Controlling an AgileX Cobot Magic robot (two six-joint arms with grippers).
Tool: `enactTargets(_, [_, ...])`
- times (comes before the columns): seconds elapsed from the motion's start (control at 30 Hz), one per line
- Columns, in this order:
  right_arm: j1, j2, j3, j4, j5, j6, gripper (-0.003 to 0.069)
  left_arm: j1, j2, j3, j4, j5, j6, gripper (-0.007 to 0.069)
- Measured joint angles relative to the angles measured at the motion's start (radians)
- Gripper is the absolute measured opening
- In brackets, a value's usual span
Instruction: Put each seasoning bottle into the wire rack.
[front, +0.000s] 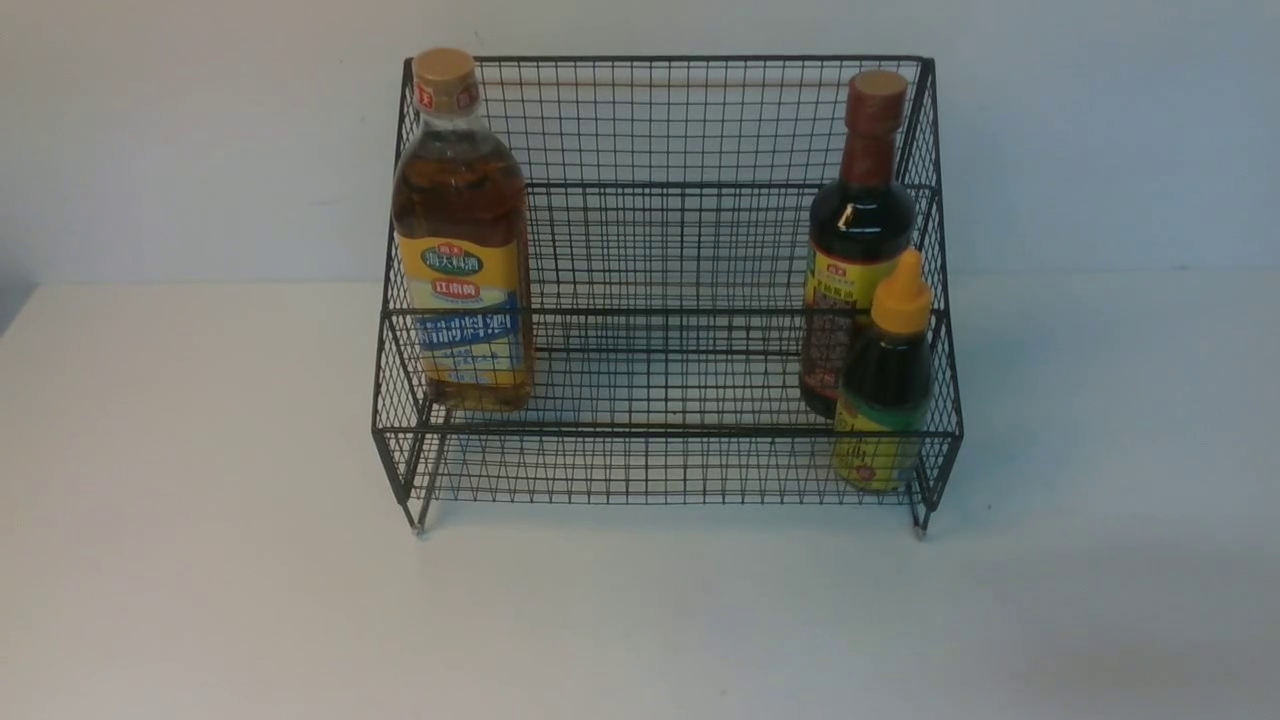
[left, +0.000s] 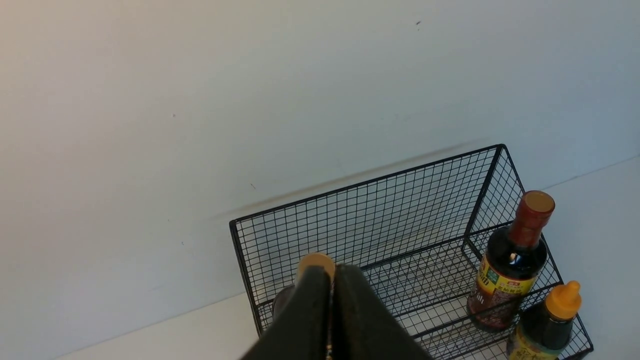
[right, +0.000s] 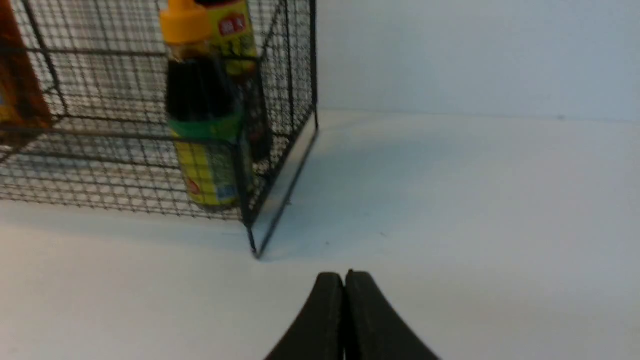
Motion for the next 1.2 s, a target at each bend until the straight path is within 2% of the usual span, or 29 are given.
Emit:
enactTargets(0.2, [-0.052, -0.054, 0.081, 0.000, -0.012, 0.000, -0.0015, 0.000, -0.078, 0.090, -0.014, 0.000, 0.010, -0.0005])
enactTargets(0.43, [-0.060, -0.059, 0.089, 0.000, -0.057, 0.000, -0.0015, 0.000, -0.254, 0.305, -0.015, -0.001, 0.011, -0.0005])
enactTargets(0.6, [-0.060, -0.059, 0.090, 0.000, -0.062, 0.000, -0.0015, 0.000, -0.413, 0.505, -0.015, -0.001, 0.011, -0.0005])
enactTargets(0.93, [-0.060, -0.059, 0.090, 0.000, -0.064, 0.000, -0.0015, 0.000, -0.939, 1.072, 0.013, -0.004, -0.024, -0.0005])
enactTargets(1.07, [-0.060, -0.059, 0.090, 0.000, -0.064, 0.000, -0.0015, 0.000, -1.159, 1.389, -0.003, -0.157, -0.028, -0.0004])
enactTargets(1.2, [-0.060, -0.059, 0.090, 0.000, -0.064, 0.000, -0.0015, 0.000, -1.273, 1.574, -0.057, -0.342, -0.028, -0.0004])
